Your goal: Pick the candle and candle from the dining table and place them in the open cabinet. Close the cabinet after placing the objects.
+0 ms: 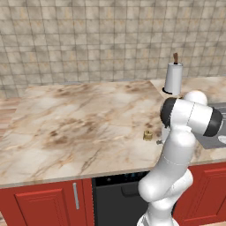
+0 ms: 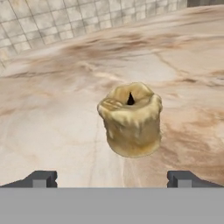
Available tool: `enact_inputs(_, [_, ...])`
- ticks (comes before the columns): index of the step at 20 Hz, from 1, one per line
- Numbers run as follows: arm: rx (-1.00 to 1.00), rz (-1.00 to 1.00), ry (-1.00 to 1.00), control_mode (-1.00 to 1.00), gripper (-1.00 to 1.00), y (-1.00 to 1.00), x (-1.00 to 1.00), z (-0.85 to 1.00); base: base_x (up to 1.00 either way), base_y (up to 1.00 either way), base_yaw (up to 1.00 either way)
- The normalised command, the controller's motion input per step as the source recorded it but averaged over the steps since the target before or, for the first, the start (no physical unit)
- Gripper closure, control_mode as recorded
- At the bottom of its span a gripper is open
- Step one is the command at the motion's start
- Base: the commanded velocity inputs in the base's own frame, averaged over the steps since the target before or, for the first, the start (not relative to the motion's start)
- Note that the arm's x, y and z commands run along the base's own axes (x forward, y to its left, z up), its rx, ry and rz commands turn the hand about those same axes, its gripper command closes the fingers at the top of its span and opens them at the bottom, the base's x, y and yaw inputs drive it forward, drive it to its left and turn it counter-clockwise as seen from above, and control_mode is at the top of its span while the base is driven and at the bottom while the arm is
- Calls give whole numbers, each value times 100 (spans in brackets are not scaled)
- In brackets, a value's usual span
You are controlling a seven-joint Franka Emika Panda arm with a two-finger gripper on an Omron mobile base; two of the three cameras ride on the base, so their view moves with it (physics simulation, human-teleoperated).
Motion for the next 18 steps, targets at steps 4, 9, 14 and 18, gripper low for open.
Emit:
enact_inputs(4, [0, 0, 1, -100, -100, -3, 21, -11, 0, 0, 0])
enact_inputs(9, [0, 0, 2, -100, -100, 0, 21, -14, 0, 0, 0])
enact_inputs(14, [0, 0, 2, -100, -100, 2, 22, -13, 0, 0, 0])
enact_inputs(18, [0, 0, 0, -100, -100, 9, 13, -14, 0, 0, 0])
